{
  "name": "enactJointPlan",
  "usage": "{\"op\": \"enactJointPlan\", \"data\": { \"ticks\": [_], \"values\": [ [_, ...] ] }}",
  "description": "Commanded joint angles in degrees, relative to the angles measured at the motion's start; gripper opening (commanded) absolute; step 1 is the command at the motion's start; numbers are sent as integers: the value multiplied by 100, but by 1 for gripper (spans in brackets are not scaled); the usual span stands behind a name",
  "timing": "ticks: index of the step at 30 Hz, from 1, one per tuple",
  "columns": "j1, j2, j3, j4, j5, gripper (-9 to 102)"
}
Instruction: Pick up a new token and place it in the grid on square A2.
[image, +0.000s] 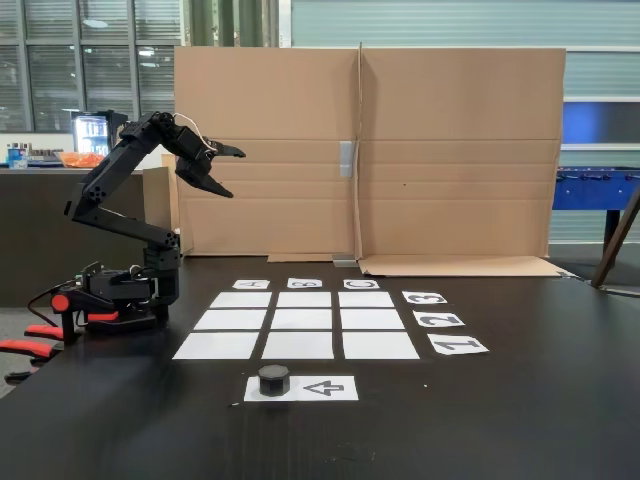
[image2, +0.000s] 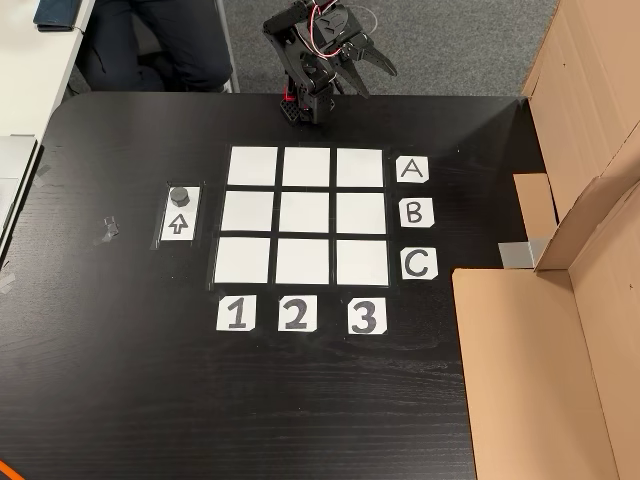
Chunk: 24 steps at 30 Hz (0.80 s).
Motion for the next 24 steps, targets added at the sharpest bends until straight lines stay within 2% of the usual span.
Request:
{"op": "enactJointPlan", "data": {
  "ticks": [1,14,24],
  "values": [
    [360,-1028,-422,0,299,43],
    [387,-1090,-536,35,325,43],
    [1055,-1538,-853,-35,703,43]
  ]
}}
